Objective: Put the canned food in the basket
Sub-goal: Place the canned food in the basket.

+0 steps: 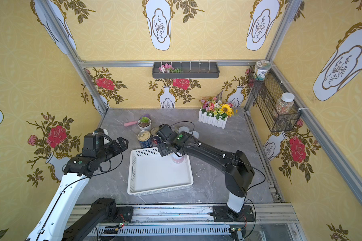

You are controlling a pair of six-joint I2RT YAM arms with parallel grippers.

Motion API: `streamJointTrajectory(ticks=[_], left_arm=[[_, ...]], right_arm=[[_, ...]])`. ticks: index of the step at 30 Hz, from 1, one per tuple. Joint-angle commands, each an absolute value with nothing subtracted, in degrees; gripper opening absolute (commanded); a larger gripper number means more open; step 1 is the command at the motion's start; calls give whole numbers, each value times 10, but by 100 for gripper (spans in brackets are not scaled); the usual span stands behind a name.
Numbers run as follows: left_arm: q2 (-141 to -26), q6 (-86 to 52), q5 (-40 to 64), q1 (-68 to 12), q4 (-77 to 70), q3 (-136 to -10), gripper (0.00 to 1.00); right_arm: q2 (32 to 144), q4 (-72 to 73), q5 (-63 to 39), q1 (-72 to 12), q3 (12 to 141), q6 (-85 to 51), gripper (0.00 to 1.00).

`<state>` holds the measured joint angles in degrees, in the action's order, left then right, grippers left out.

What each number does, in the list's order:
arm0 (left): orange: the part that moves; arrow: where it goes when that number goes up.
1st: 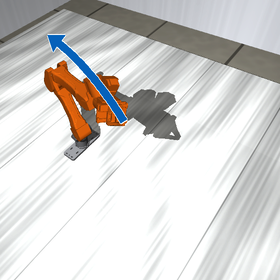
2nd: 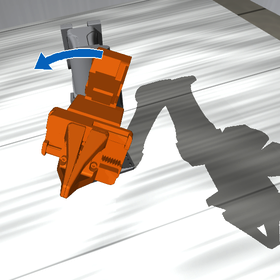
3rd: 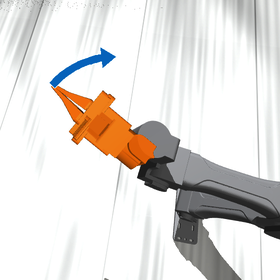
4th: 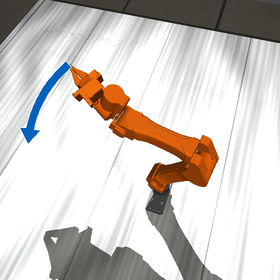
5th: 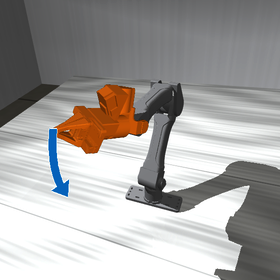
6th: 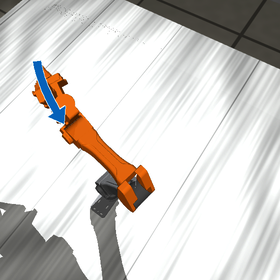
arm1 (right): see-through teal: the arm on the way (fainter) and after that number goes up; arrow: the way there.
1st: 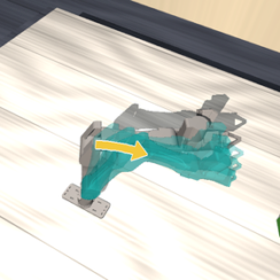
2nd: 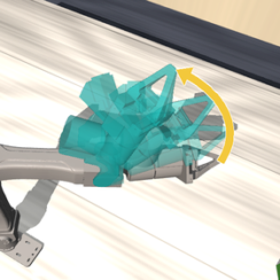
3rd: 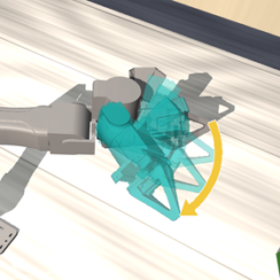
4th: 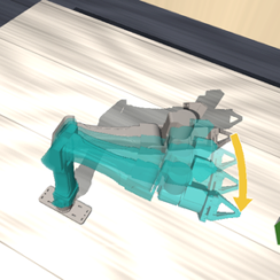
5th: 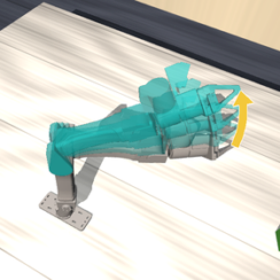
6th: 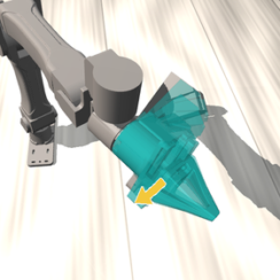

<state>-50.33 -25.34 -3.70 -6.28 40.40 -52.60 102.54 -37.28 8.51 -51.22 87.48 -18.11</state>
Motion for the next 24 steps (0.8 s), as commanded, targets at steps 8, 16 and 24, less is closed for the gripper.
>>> streamJointTrajectory(ticks=[8,16,24], left_arm=[[-502,-253,-40,-64,398,-521,100],[-502,-253,-41,-64,399,-521,100],[-501,-252,-41,-65,398,-521,100]], right_arm=[[1101,-361,84,-525,919,-183,67],[1121,-360,82,-525,923,-187,67],[1142,-371,84,-515,927,-192,68]])
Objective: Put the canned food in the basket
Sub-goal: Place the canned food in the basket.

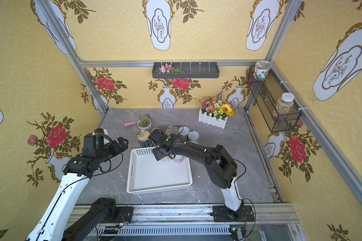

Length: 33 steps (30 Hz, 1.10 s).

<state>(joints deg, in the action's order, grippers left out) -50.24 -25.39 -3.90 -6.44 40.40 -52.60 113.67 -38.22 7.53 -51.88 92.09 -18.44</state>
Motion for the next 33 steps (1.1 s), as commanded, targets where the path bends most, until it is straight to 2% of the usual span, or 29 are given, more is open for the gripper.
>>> streamJointTrajectory(ticks=[1,11,15,23,28,33], left_arm=[[-500,-252,-41,-65,398,-521,100],[-501,-252,-42,-66,398,-521,100],[-501,-253,-41,-66,398,-521,100],[-501,-253,-41,-66,398,-521,100],[-501,-253,-42,-66,398,-521,100],[-501,-253,-43,-67,398,-521,100]], right_arm=[[1144,-373,84,-514,928,-192,68],[1164,-381,78,-510,939,-193,73],[1163,-381,79,-509,938,-192,83],[1133,-355,68,-511,917,-178,95],[1078,-333,67,-510,889,-167,96],[945,-269,104,-504,795,-161,99]])
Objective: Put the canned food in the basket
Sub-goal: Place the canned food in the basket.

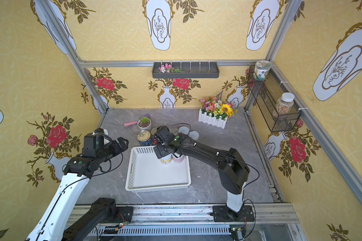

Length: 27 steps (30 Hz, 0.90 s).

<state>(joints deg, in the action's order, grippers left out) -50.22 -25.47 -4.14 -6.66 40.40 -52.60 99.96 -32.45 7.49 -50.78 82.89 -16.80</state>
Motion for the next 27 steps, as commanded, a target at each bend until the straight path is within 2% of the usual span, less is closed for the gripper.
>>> streamJointTrajectory(ticks=[1,9,16,22,27], left_arm=[[-500,-254,-43,-66,399,-521,100],[-501,-254,-43,-68,399,-522,100],[-508,-250,-34,-67,396,-521,100],[-620,-247,-5,-68,418,-559,100],[-678,-311,7,-94,422,-609,100]], right_arm=[[918,-257,107,-498,775,-159,99],[781,-221,96,-415,681,-191,93],[698,-206,164,-398,638,-199,100],[671,-223,182,-357,629,-209,98],[659,-230,180,-308,619,-219,97]])
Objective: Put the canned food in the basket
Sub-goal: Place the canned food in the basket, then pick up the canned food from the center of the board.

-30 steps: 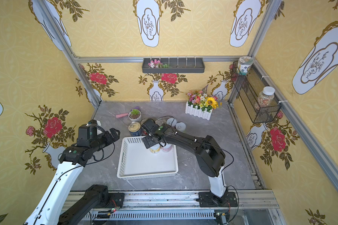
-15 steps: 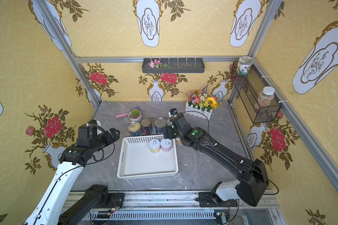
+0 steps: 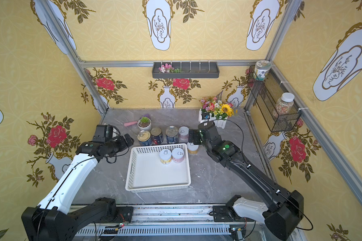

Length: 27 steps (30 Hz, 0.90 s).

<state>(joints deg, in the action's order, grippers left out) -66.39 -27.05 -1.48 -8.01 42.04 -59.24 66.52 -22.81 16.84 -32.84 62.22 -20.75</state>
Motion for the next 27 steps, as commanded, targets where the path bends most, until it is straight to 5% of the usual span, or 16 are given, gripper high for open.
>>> streamJointTrajectory(ticks=[1,13,27], left_arm=[[-686,-324,12,-107,410,-616,100],[-911,-351,-71,-172,383,-728,100],[-1012,-337,-179,-217,437,-802,100]], right_arm=[[658,-234,175,-296,618,-223,97],[643,-231,123,-230,603,-235,97],[644,-227,104,-229,603,-237,97]])
